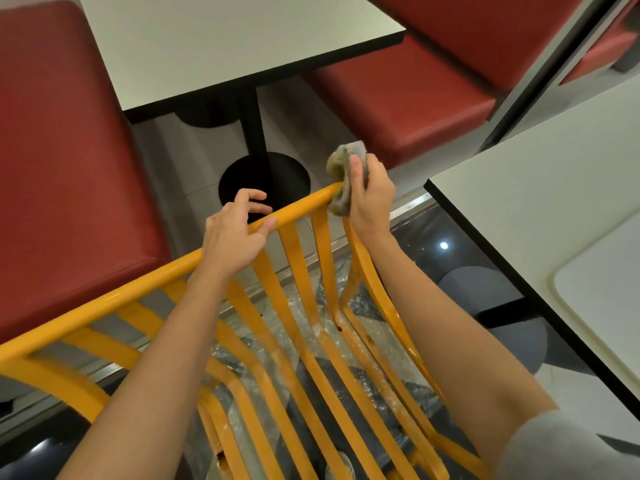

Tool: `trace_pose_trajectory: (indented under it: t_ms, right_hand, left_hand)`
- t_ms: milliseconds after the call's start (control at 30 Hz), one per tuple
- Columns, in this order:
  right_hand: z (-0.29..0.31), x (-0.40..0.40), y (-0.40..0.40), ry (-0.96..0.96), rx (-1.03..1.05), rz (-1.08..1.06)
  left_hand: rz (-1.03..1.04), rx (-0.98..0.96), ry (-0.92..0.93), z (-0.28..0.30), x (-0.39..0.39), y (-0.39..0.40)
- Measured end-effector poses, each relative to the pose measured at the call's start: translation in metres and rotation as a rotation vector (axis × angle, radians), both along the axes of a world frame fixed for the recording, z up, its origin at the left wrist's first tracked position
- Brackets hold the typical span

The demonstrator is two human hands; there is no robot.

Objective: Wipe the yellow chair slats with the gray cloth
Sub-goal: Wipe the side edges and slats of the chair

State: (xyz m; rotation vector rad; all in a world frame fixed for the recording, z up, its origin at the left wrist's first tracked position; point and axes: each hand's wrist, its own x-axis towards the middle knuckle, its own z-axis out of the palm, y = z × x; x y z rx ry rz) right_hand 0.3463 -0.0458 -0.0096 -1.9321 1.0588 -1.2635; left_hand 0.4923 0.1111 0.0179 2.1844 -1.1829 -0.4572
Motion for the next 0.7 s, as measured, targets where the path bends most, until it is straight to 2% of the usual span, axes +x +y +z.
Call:
trace_pose_trajectory:
  t_ms: [100, 167, 233, 267, 400, 500, 567, 700]
  right_hand:
    - [0.01, -0.026, -0.005, -0.523, 0.409, -0.236]
    - [0.003, -0.042, -0.011, -0.792, 0.699, -0.242]
    - [-0.01, -0.049, -0.009, -0.901, 0.893, -0.208]
    - [-0.016, -0.048, -0.007, -0.906, 0.919, -0.173]
    - [-0.024, -0.026, -0.002, -0.748, 0.799, 0.067]
    - [-0.04, -0.007, 0.008, -0.313, 0.426, 0.196]
    - [-0.061, -0.004, 0.017, -0.138, 0.278, 0.13]
    - [-0.085, -0.013, 0.024, -0.024, 0.322, -0.04]
  left_hand:
    - [-0.033, 0.004, -0.051, 0.001, 0.0, 0.001]
    - [-0.062, -0.033, -0.088, 0.004, -0.006, -0.008]
    - [-0.085, -0.085, -0.079, 0.007, -0.019, -0.028]
    - [-0.097, -0.098, -0.064, 0.008, -0.027, -0.041]
    - [-0.083, -0.104, -0.032, -0.001, -0.054, -0.078]
    - [-0.002, -0.13, -0.027, -0.009, -0.057, -0.084]
    - [0.015, -0.151, -0.018, -0.01, -0.056, -0.084]
    - [0.003, -0.167, 0.005, -0.01, -0.054, -0.084]
